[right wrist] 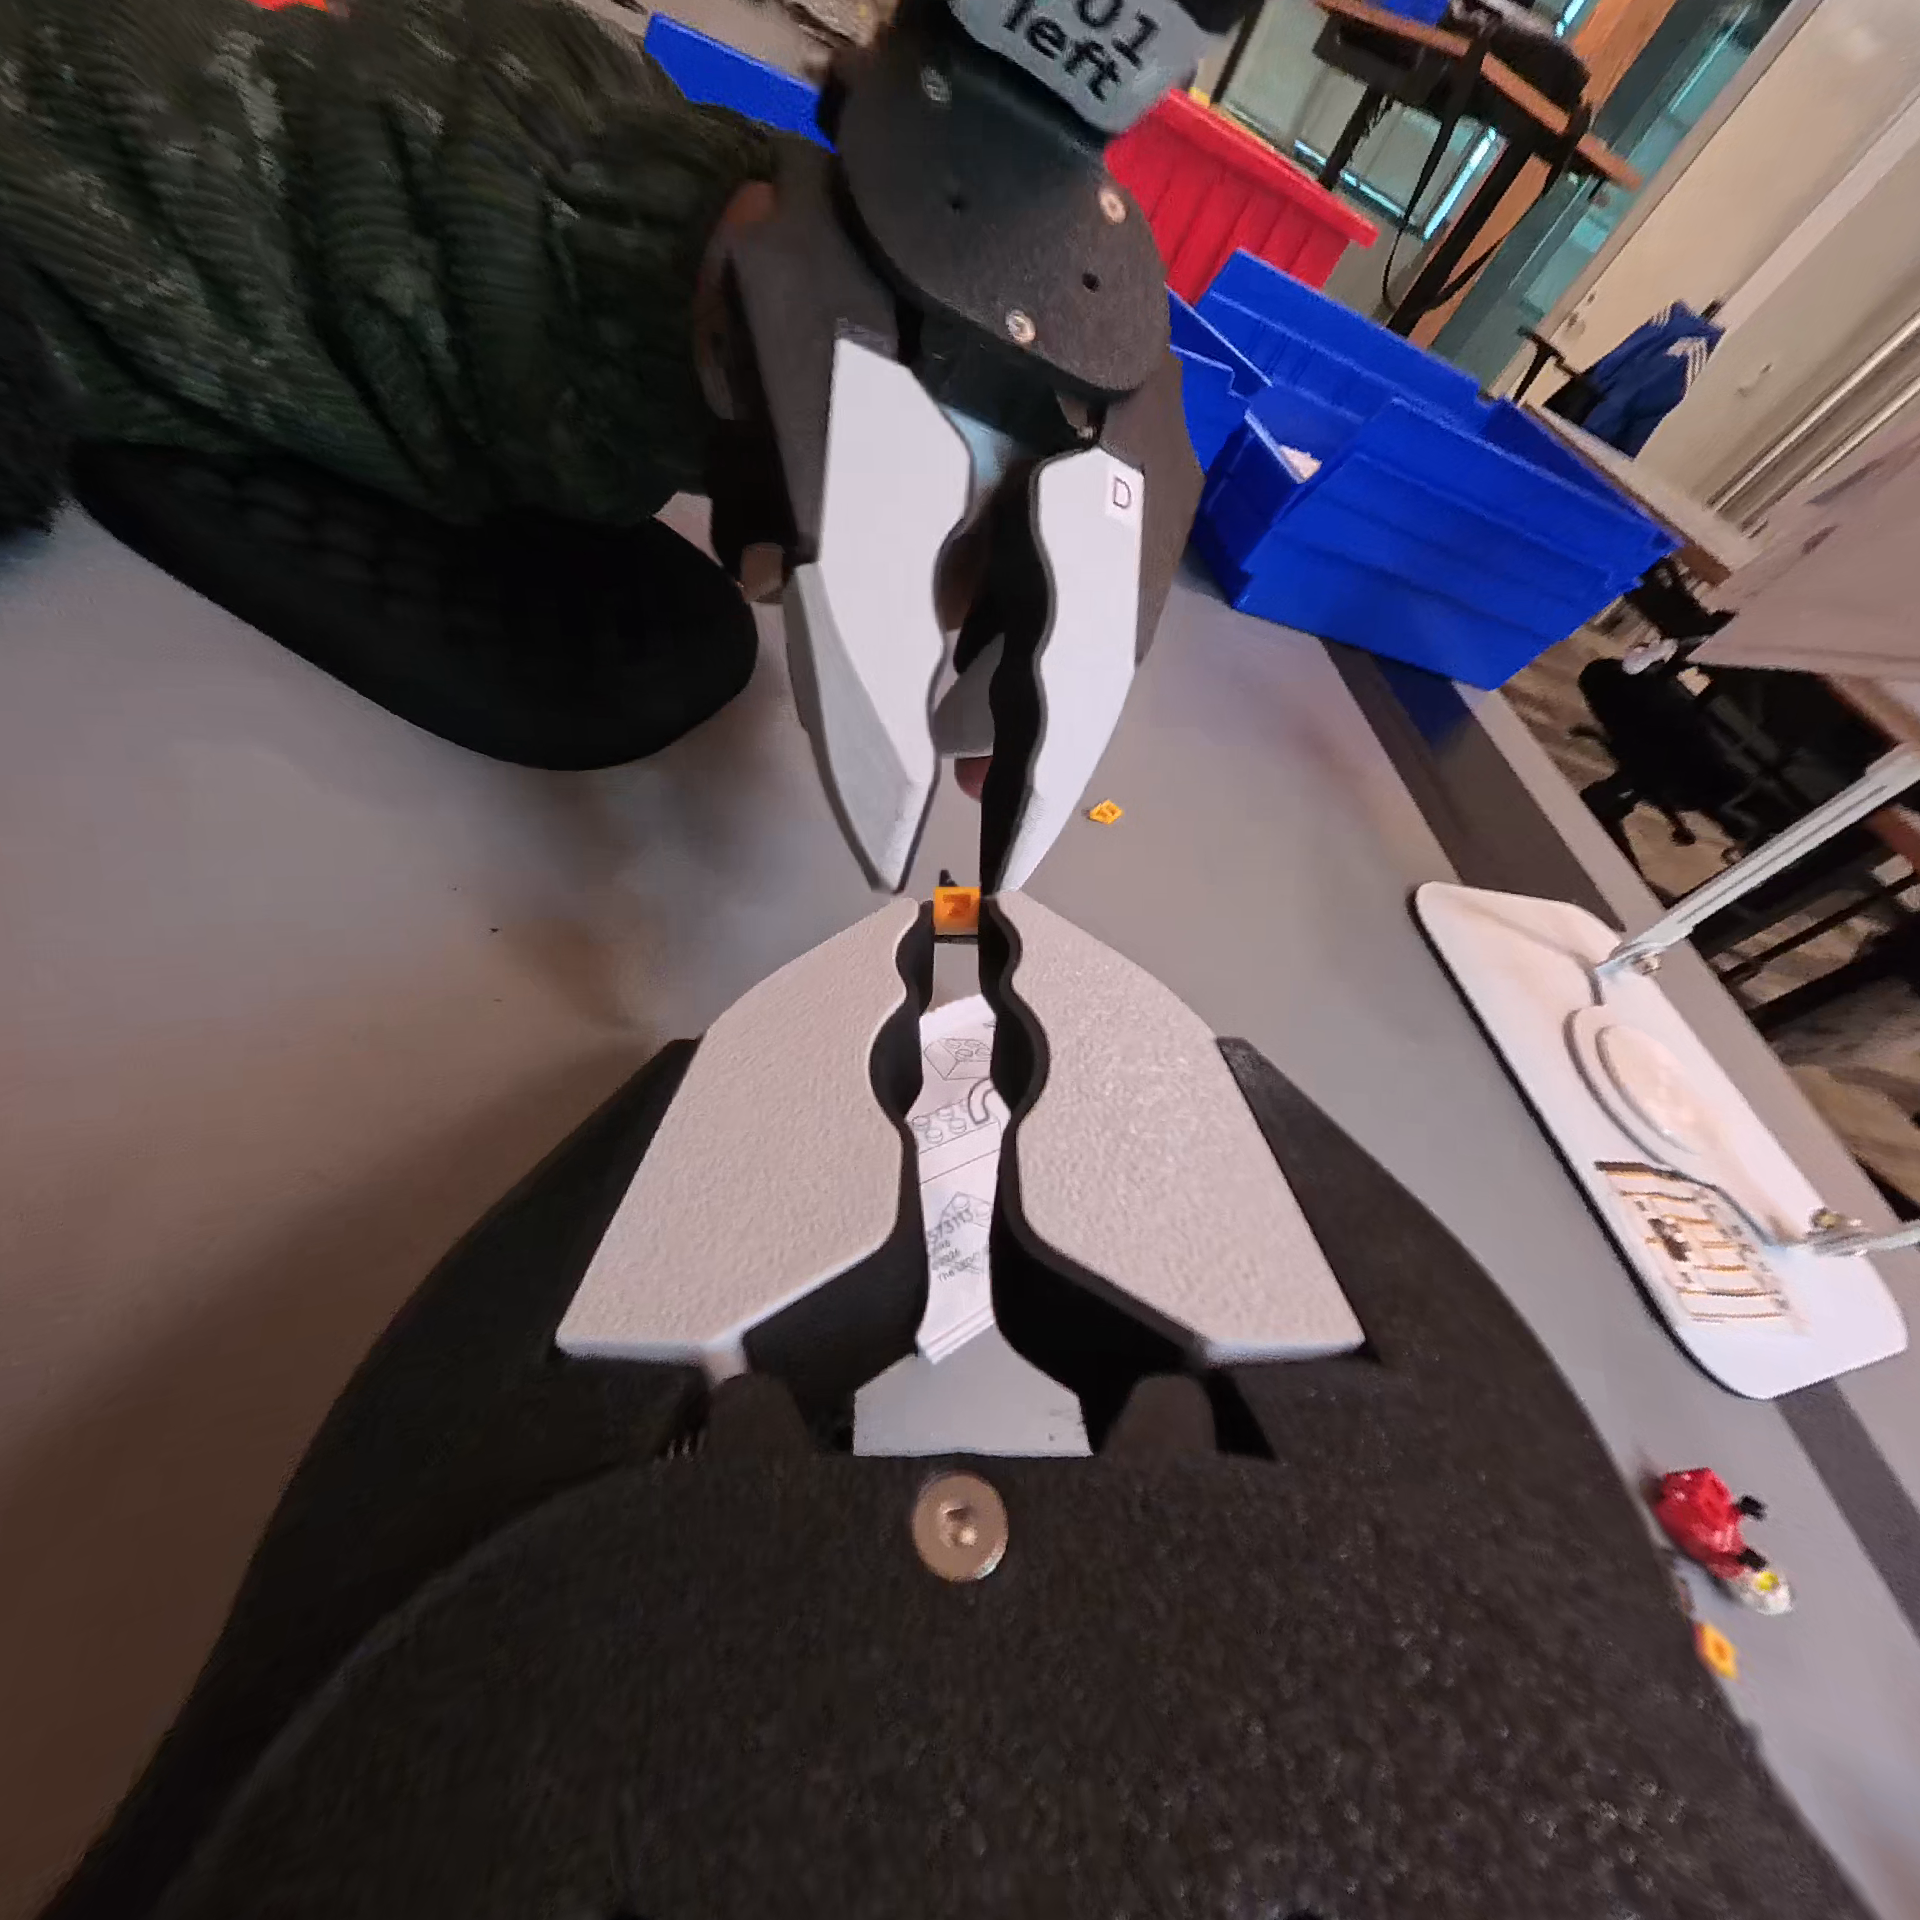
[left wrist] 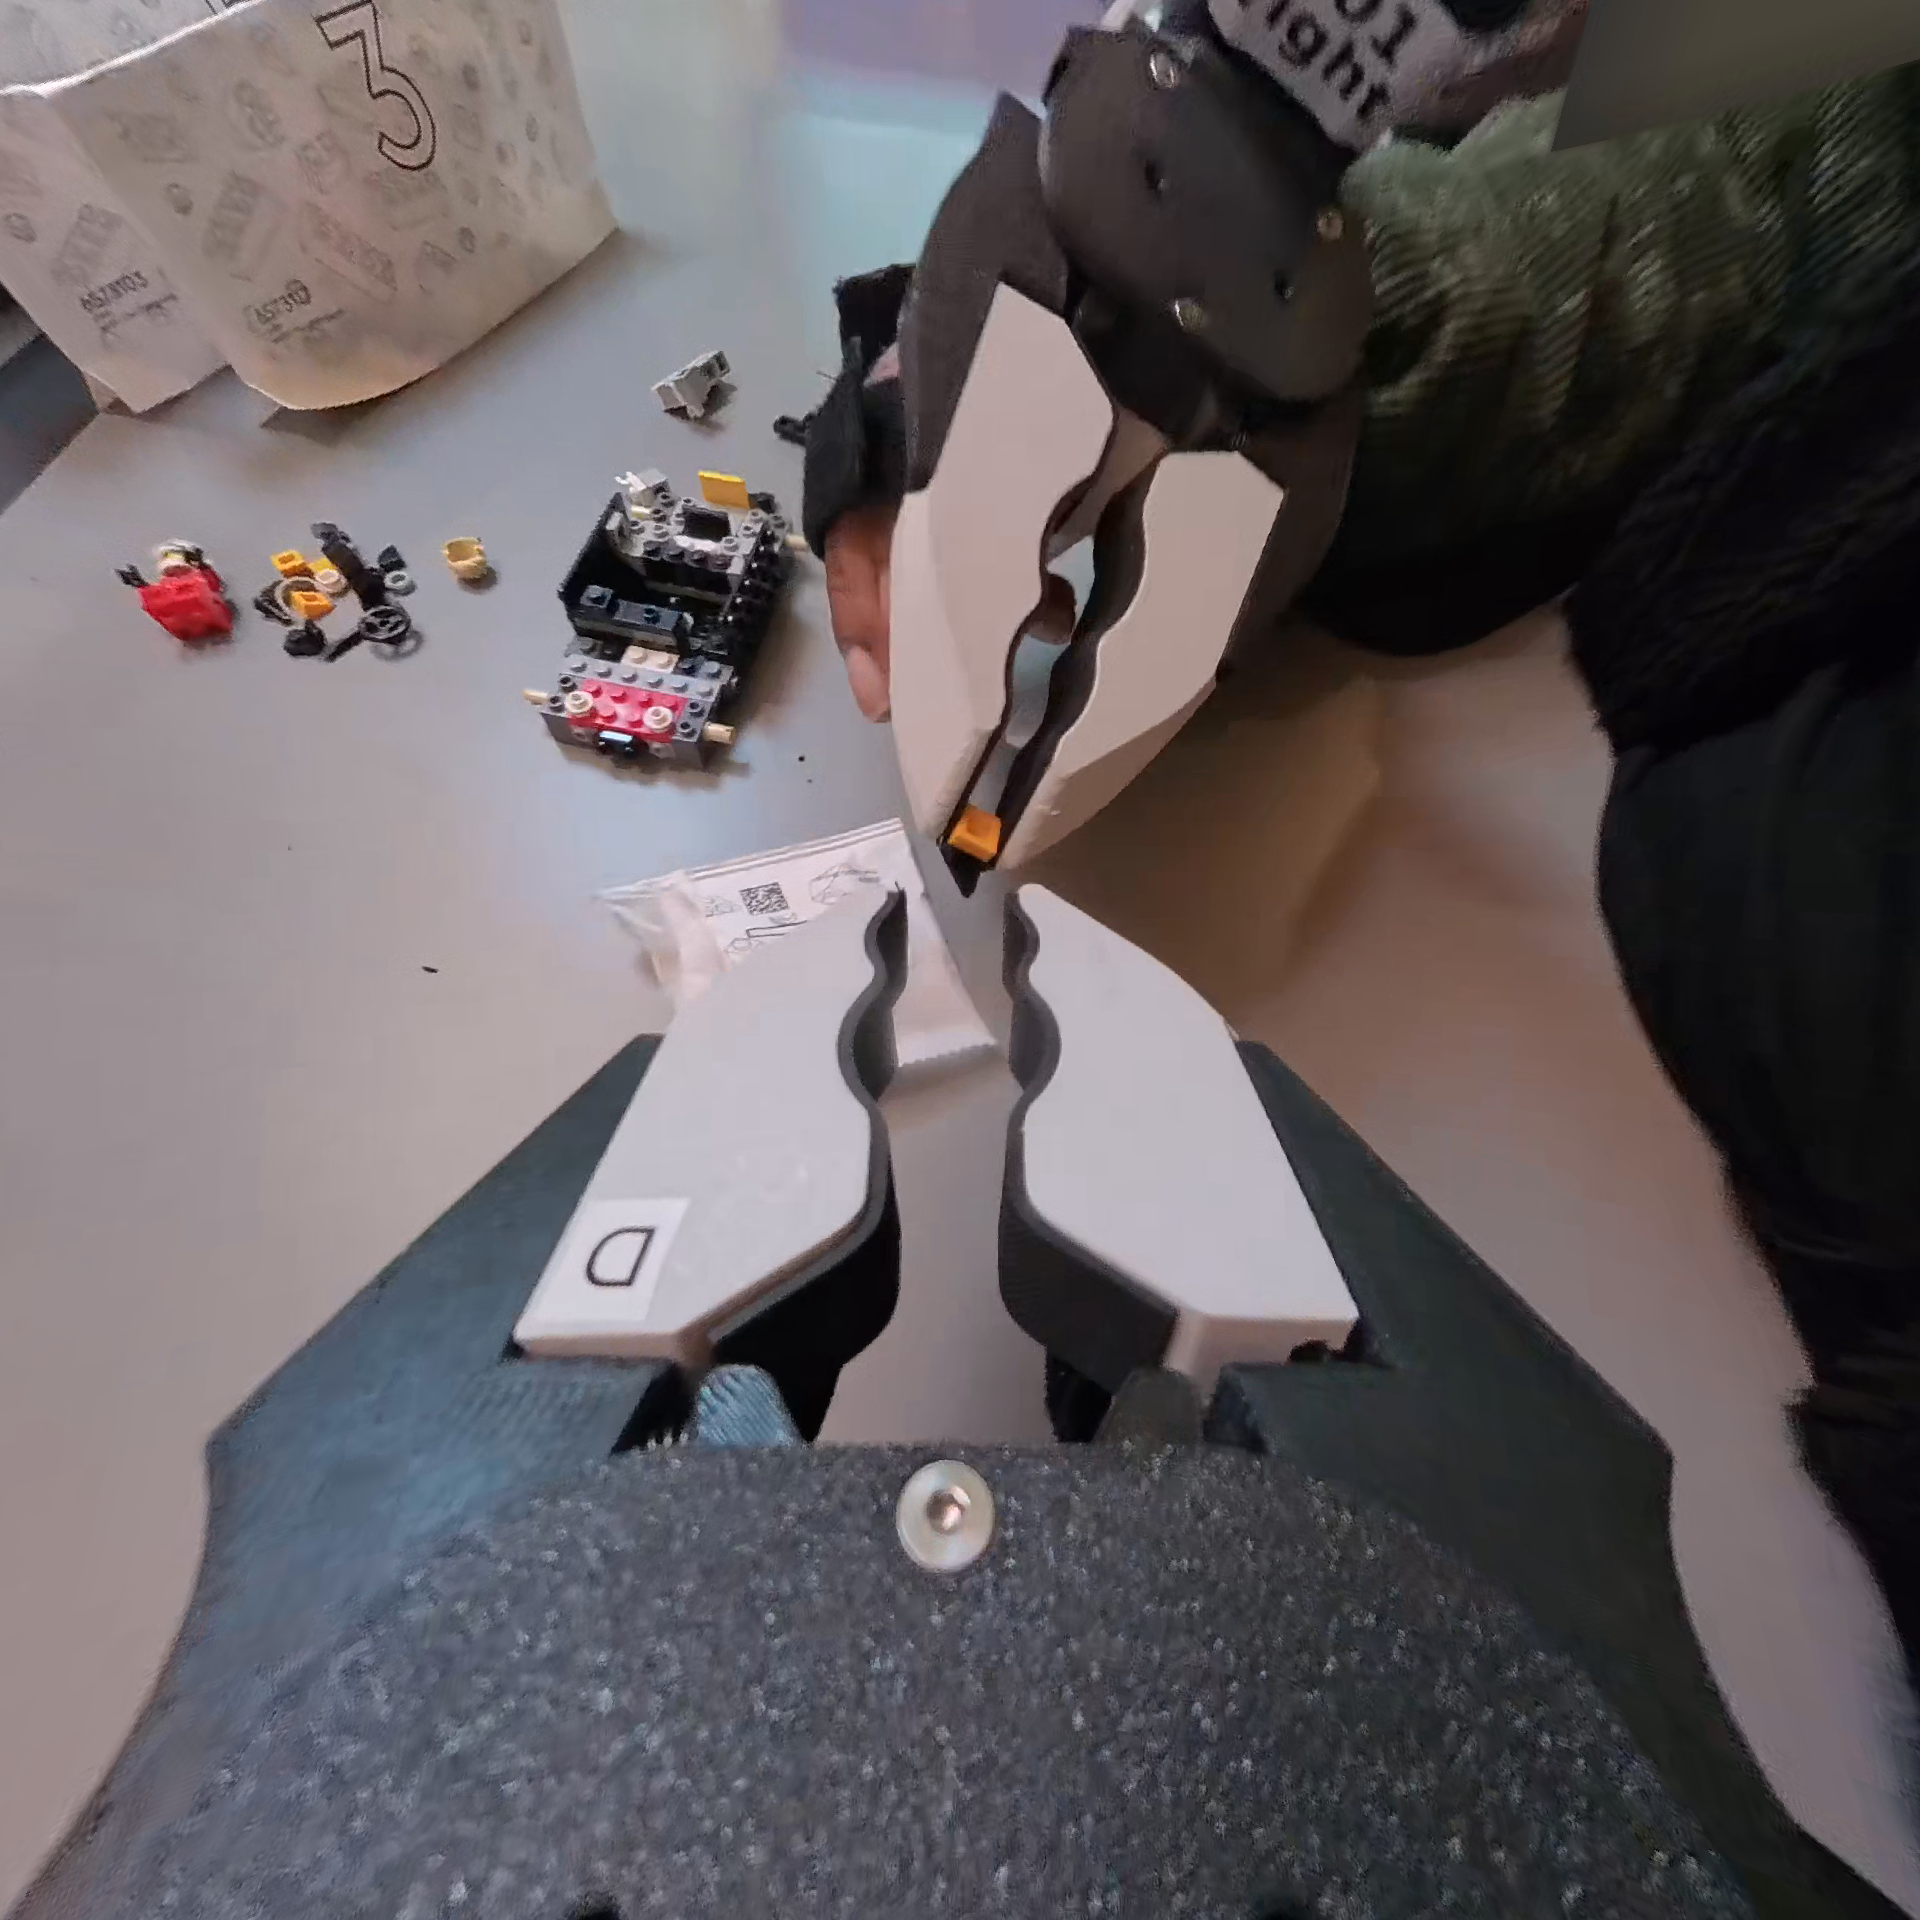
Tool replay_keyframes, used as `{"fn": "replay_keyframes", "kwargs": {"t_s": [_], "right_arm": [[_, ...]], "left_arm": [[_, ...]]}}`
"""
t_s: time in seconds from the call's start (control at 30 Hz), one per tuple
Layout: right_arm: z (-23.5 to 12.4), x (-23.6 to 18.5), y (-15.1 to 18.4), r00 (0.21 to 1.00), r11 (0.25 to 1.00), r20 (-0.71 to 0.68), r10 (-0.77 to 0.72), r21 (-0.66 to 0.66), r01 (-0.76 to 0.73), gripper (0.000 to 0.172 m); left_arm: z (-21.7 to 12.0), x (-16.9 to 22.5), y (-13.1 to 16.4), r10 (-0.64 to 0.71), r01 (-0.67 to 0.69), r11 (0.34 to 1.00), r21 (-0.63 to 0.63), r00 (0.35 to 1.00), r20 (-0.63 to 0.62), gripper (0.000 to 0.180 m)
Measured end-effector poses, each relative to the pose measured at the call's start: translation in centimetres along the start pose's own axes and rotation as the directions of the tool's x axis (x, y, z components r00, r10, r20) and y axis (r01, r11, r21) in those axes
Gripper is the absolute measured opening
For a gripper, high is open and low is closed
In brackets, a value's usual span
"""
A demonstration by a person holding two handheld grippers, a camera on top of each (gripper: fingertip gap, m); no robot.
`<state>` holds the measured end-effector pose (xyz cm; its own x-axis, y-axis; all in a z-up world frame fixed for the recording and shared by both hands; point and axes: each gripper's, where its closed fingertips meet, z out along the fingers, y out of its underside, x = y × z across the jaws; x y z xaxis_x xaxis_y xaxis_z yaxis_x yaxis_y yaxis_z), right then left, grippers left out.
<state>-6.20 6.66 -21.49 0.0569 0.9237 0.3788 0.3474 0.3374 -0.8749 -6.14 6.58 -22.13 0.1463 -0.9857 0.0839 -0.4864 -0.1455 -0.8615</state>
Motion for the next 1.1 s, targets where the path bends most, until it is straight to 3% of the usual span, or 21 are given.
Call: {"fn": "replay_keyframes", "kwargs": {"t_s": [0.23, 0.47, 0.77, 1.1], "right_arm": [[-0.1, -1.1, -0.7, 0.997, 0.997, 0.040, -0.071, 0.035, 0.070, 0.008], [-0.2, -1.6, -1.1, 0.984, 0.984, 0.027, -0.178, 0.038, 0.177, 0.008], [-0.1, -1.7, -0.8, 0.951, 0.951, -0.019, -0.309, -0.016, 0.309, 0.008], [0.4, -0.9, 0.4, 0.898, 0.897, -0.087, -0.432, -0.143, 0.417, 0.008]], "left_arm": [[-0.1, 1.7, -0.1, -0.182, 0.191, 0.981, 0.025, 0.961, -0.209, 0.003], [-0.3, 2.3, -0.5, -0.284, 0.312, 0.949, 0.038, 0.903, -0.323, 0.008], [-0.2, 2.2, -0.3, -0.327, 0.354, 0.935, 0.020, 0.883, -0.337, 0.003], [0.5, 0.8, 0.5, -0.473, 0.480, 0.877, -0.040, 0.844, -0.254, 0.003]]}}
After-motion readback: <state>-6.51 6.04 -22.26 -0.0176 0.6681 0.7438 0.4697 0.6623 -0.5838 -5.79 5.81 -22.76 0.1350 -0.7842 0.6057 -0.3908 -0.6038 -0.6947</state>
